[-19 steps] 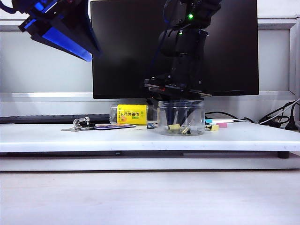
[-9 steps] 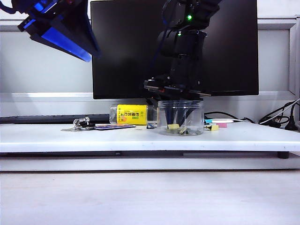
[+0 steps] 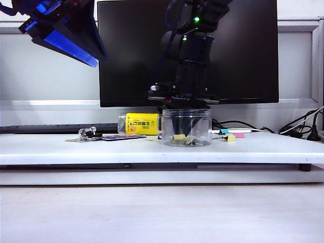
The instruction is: Take the clips out of the round transparent plastic box and place them on the table.
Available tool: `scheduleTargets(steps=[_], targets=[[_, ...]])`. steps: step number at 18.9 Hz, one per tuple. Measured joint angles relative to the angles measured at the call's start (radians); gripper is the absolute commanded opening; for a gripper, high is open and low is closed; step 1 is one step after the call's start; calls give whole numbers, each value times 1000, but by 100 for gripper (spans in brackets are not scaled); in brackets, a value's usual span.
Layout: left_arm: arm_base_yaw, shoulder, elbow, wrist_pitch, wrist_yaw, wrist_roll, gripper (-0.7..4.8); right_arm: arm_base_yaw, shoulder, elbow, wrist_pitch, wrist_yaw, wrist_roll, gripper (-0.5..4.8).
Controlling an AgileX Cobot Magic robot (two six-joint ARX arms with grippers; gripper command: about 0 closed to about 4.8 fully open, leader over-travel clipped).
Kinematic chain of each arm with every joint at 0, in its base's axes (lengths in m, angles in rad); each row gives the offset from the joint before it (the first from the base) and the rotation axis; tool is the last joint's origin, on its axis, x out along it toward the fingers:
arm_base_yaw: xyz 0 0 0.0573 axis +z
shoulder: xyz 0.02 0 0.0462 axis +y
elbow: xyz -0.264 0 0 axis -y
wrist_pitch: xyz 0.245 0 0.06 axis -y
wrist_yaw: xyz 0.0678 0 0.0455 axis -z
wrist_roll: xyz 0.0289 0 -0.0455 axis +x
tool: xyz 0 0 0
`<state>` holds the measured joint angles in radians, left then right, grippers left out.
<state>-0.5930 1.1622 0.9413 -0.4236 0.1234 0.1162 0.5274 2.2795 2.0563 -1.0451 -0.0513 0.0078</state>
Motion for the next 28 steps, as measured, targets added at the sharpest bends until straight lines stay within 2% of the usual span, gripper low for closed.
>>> scheduleTargets(steps=[3,10,18,28], targets=[[0,0,0,-8,-1,0,156,9,4,3,6,19,-1,44],[0,0,0,-14,-1,0,156,11,4,8,16,24,-1,43],[0,0,0,-8,-1,1,156,10,-32,-14,44,-32,3,43],[0,0,0,-6,-1,2,156,12,-39,31,-20,-56,13,43]])
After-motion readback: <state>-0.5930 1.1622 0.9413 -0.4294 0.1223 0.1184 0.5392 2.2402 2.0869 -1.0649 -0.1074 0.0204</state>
